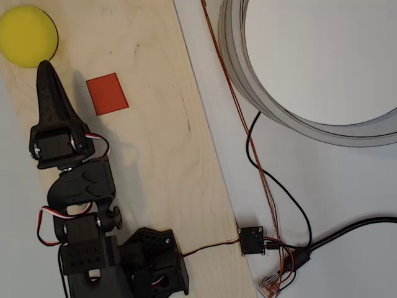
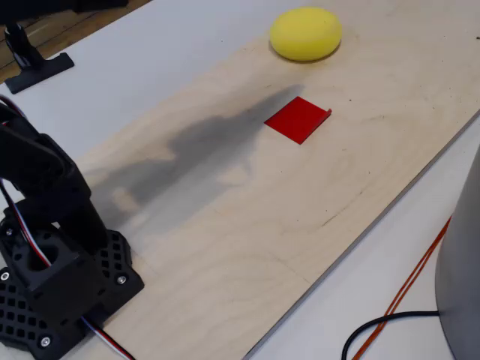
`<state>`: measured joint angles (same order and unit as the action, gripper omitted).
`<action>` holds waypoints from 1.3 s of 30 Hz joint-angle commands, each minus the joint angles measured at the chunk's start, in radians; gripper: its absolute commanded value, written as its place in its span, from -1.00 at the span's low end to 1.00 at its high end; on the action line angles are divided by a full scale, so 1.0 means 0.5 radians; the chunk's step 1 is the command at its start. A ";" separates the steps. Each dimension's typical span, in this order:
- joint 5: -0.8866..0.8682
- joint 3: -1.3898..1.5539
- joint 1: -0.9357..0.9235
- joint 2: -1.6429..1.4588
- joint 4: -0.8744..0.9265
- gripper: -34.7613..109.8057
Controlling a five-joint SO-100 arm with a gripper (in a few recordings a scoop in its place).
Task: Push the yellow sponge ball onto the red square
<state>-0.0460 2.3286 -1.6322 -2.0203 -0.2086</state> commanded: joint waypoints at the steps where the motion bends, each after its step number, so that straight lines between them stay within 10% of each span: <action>1: -0.028 0.466 0.163 0.503 -0.770 -0.21; 39: 0.012 -1.249 0.347 1.424 0.454 -0.14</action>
<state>-0.0199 1.7902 -1.4588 -1.3453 -0.0015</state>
